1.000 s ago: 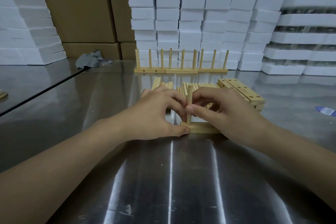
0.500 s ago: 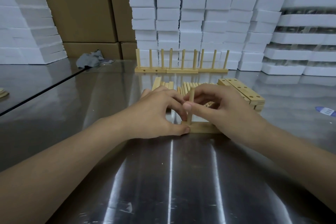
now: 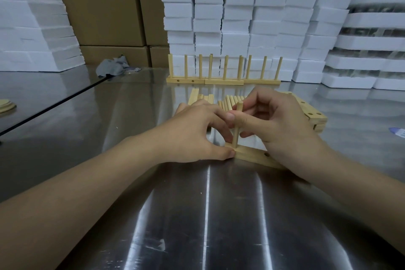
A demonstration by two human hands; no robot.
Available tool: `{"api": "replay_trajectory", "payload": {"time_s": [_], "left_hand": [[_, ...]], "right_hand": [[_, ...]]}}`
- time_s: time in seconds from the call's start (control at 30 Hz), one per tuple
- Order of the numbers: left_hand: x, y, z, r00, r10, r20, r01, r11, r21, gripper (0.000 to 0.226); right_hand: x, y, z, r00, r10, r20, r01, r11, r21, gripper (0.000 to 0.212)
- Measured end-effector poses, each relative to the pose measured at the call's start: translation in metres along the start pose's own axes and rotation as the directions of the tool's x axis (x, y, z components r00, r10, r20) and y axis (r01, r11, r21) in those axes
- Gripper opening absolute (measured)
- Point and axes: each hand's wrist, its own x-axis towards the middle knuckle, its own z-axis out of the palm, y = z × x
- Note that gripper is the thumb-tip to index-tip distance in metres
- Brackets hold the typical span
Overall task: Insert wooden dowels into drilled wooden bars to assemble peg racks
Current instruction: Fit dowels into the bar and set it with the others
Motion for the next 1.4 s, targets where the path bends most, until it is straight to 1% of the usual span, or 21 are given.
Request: {"api": "replay_trajectory", "payload": {"time_s": [0.2, 0.33, 0.37, 0.43, 0.5, 0.57, 0.63, 0.73, 0.83, 0.97, 1.13, 1.17, 1.27, 1.4], "left_hand": [[-0.001, 0.002, -0.003, 1.0, -0.003, 0.014, 0.003, 1.0, 0.001, 0.015], [-0.001, 0.003, -0.003, 1.0, 0.009, 0.013, -0.009, 1.0, 0.017, 0.016], [-0.002, 0.002, -0.003, 1.0, 0.005, 0.019, -0.005, 1.0, 0.017, 0.019], [-0.002, 0.001, -0.002, 0.999, -0.003, 0.035, 0.003, 1.0, 0.014, 0.033], [-0.002, 0.0, -0.001, 1.0, 0.006, 0.029, -0.006, 1.0, 0.0, 0.045], [-0.002, 0.0, 0.001, 1.0, 0.016, 0.013, -0.016, 1.0, -0.004, 0.049], [-0.001, -0.001, 0.003, 1.0, 0.011, -0.005, -0.011, 1.0, -0.023, 0.05], [-0.001, -0.001, 0.005, 1.0, -0.007, -0.02, 0.006, 0.998, -0.058, 0.048], [-0.001, -0.001, 0.006, 1.0, -0.021, -0.015, 0.02, 0.998, -0.057, 0.044], [-0.002, 0.001, 0.005, 0.999, -0.032, -0.023, 0.03, 0.998, -0.046, 0.032], [-0.003, 0.003, 0.004, 0.999, -0.031, -0.023, 0.03, 0.998, -0.053, 0.029], [-0.003, 0.003, 0.004, 0.999, -0.03, -0.024, 0.029, 0.998, -0.057, 0.028], [-0.002, 0.004, 0.003, 0.999, -0.031, -0.023, 0.029, 0.998, -0.061, 0.027], [-0.001, 0.004, 0.003, 0.999, -0.041, -0.017, 0.041, 0.998, -0.04, 0.031]], "right_hand": [[0.001, 0.001, 0.0, 1.0, -0.004, 0.006, 0.004, 1.0, -0.01, 0.033], [0.0, 0.003, -0.002, 1.0, -0.005, 0.011, 0.005, 1.0, 0.004, 0.03], [0.0, 0.004, -0.002, 1.0, 0.002, 0.019, -0.002, 1.0, 0.006, 0.027], [0.0, 0.004, -0.003, 0.999, 0.015, 0.051, -0.016, 1.0, 0.013, 0.018], [0.0, 0.004, -0.003, 0.996, 0.011, 0.087, -0.015, 0.999, 0.045, 0.013], [0.0, 0.003, -0.002, 0.994, 0.008, 0.11, -0.014, 0.998, 0.057, 0.011], [0.0, 0.003, -0.002, 0.993, 0.016, 0.118, -0.022, 0.999, 0.041, 0.014], [0.0, 0.001, -0.002, 0.992, 0.032, 0.126, -0.036, 0.999, 0.03, 0.019], [0.0, 0.0, -0.002, 0.992, 0.043, 0.121, -0.048, 0.998, 0.039, 0.025], [-0.001, -0.001, -0.002, 0.993, 0.043, 0.109, -0.038, 0.998, -0.047, 0.026], [-0.004, -0.005, 0.001, 0.997, 0.043, 0.07, -0.033, 0.99, -0.139, 0.027], [-0.004, -0.005, 0.0, 0.996, 0.049, 0.07, -0.038, 0.989, -0.14, 0.027], [-0.002, -0.007, -0.002, 0.99, 0.077, 0.117, -0.07, 0.996, -0.061, 0.021], [-0.001, -0.006, -0.003, 0.982, 0.1, 0.159, -0.103, 0.995, 0.008, 0.015]]}}
